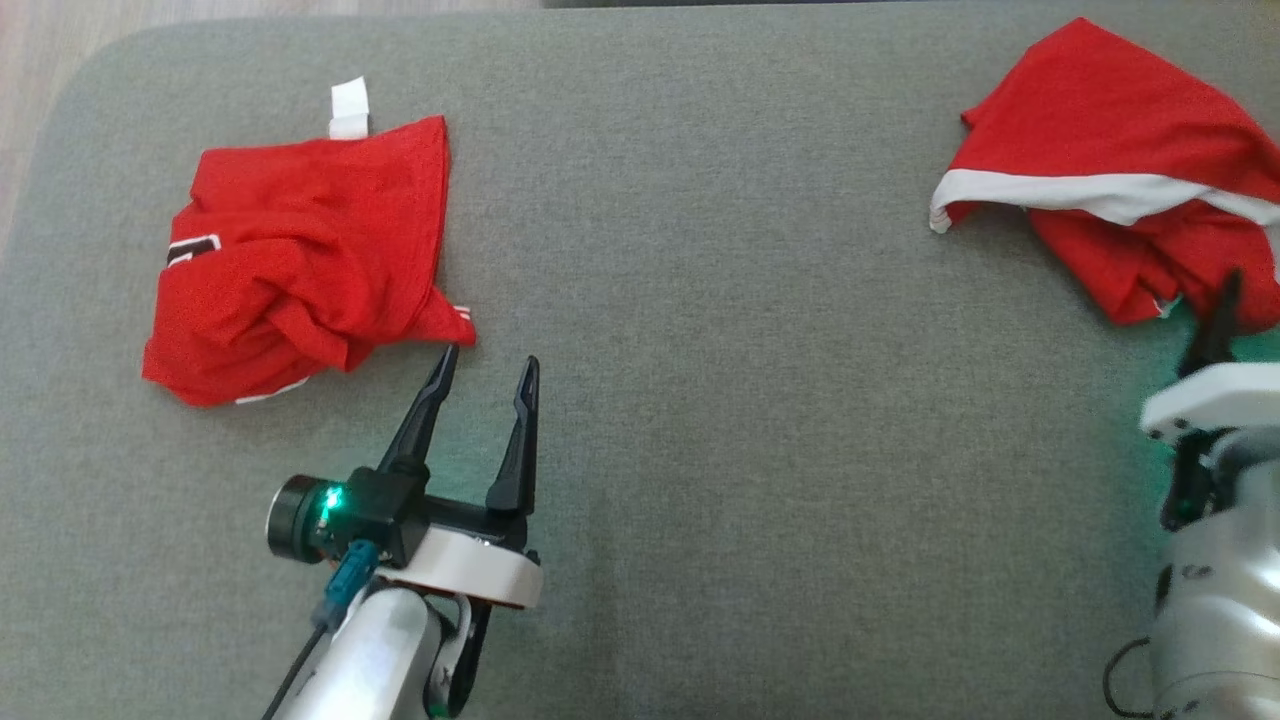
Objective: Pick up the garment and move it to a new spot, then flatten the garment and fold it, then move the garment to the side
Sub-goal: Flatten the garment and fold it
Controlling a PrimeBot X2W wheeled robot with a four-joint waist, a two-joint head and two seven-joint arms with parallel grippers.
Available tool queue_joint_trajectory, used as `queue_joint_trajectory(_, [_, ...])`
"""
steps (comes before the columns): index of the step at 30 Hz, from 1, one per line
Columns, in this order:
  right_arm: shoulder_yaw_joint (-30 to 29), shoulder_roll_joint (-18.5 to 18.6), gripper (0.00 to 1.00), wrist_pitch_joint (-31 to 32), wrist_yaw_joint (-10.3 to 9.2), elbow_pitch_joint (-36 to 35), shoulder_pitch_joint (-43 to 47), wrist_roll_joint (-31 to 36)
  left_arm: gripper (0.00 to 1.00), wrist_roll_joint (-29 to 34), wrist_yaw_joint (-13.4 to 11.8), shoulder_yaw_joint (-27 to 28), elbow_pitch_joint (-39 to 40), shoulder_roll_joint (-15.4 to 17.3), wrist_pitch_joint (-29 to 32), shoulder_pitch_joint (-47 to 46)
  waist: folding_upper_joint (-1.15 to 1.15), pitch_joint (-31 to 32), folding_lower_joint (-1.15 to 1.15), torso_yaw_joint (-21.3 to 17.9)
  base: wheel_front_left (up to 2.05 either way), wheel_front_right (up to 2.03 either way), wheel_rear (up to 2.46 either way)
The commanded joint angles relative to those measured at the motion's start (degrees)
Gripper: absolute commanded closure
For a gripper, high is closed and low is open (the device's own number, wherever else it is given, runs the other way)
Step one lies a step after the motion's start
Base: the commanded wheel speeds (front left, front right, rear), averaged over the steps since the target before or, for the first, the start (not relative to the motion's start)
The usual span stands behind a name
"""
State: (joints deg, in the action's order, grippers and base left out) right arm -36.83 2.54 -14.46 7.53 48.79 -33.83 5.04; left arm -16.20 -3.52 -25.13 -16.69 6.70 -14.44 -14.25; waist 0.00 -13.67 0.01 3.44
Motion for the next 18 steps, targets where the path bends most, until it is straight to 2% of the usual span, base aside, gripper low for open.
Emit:
queue_joint_trajectory(1, [-0.74, 0.33, 0.0, -0.54, -0.04, -0.72, -1.33, 1.33, 0.0, 0.44, -0.01, 2.42, 1.11, 0.28, -0.55, -2.01, 0.0, -0.19, -0.01, 0.24, 0.0, 0.0, 0.0])
queue_joint_trajectory(6, [-9.32, 0.33, 0.0, -0.54, -0.04, 2.39, -4.35, 6.98, 0.0, 0.98, 0.5, 2.93, 0.81, -0.24, -0.55, -2.08, 0.0, -0.85, -0.01, 0.56, 0.0, 0.0, 0.0])
queue_joint_trajectory(15, [-15.7, 0.33, 0.02, -0.54, -0.04, 8.24, -8.86, 12.52, 0.0, 1.96, 1.23, 3.55, 0.52, -1.16, -0.55, -2.13, 0.0, -1.74, -0.01, 0.83, 0.0, 0.0, 0.0])
queue_joint_trajectory(16, [-16.1, 0.33, 0.57, -0.54, -0.04, 8.56, -9.18, 12.98, 0.0, 2.05, 1.3, 3.65, 0.51, -1.23, -0.55, -2.16, 0.0, -1.82, -0.01, 0.82, 0.0, 0.0, 0.0])
queue_joint_trajectory(17, [-16.5, 0.33, 1.0, -0.54, -0.04, 8.75, -9.42, 13.47, 0.0, 2.14, 1.35, 3.75, 0.48, -1.3, -0.55, -2.19, 0.0, -1.89, -0.01, 0.8, 0.0, 0.0, 0.0])
queue_joint_trajectory(18, [-16.91, 0.33, 1.0, -0.54, -0.04, 8.84, -9.61, 13.94, 0.0, 2.23, 1.4, 3.85, 0.42, -1.35, -0.56, -2.21, 0.0, -1.9, -0.01, 0.75, 0.0, 0.0, 0.0])
